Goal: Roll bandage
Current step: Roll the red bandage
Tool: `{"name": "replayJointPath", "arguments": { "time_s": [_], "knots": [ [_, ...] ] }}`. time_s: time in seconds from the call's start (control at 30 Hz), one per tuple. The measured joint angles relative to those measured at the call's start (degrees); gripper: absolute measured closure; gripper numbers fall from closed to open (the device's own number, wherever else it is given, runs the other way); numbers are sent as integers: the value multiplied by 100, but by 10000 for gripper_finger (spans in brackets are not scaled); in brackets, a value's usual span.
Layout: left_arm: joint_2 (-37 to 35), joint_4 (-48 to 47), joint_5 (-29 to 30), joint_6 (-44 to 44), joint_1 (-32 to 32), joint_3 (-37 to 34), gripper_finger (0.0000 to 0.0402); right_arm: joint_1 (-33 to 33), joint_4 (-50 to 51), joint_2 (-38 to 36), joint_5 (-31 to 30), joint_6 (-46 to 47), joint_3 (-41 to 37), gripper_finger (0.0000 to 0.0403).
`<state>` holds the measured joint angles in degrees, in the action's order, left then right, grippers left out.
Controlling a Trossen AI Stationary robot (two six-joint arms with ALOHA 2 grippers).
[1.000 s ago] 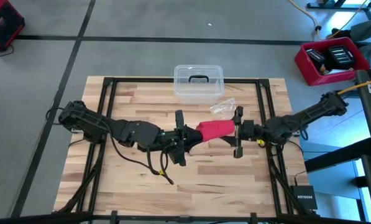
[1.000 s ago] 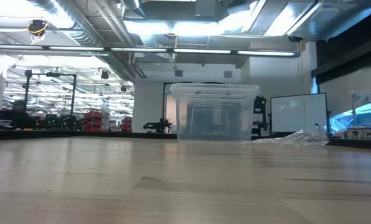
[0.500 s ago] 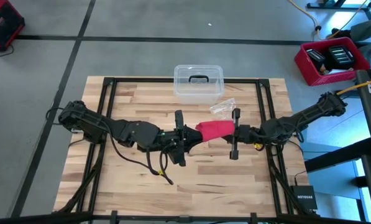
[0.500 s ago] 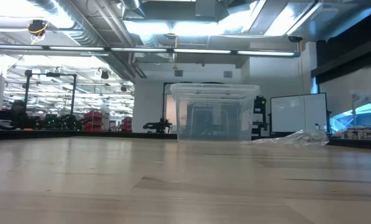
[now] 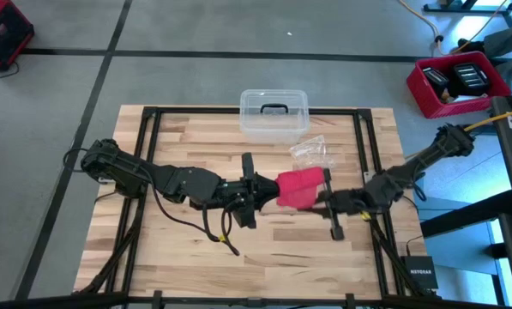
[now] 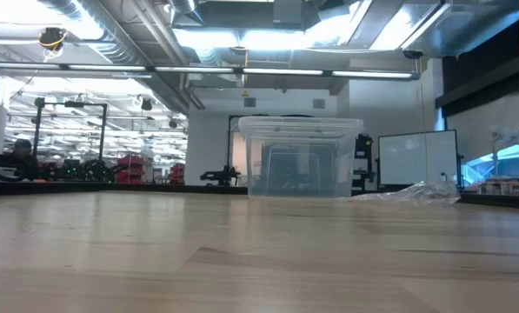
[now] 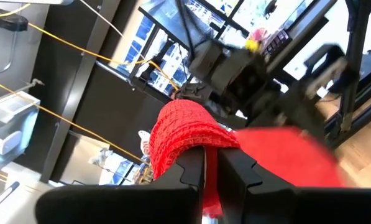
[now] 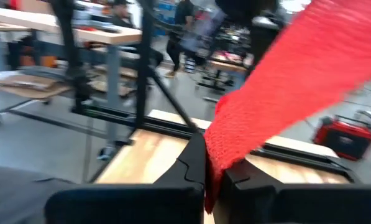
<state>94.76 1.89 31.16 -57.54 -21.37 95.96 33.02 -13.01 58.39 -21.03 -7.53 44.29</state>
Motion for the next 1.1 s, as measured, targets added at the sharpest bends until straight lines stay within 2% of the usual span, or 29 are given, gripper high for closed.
{"name": "replayJointPath", "arguments": {
  "time_s": [0.3, 0.6, 0.83, 0.97, 1.1],
  "knots": [
    [41, -66, 146, -150, 22, 4, 384, 753, -610, 0, -57, -285, 0, 399],
    [524, -121, 485, -761, 52, 2, 384, 800, -813, -1, -40, -298, 2, 399],
    [544, -738, 548, -420, 31, 4, 384, 876, -1031, -4, -55, -443, 15, 397],
    [544, -889, 552, -383, 18, 4, 384, 1011, -931, 11, -310, -841, 302, 397],
    [544, -818, 492, -245, -45, -39, 384, 1009, -670, 24, -851, -1210, 562, 397]
  ]
}}
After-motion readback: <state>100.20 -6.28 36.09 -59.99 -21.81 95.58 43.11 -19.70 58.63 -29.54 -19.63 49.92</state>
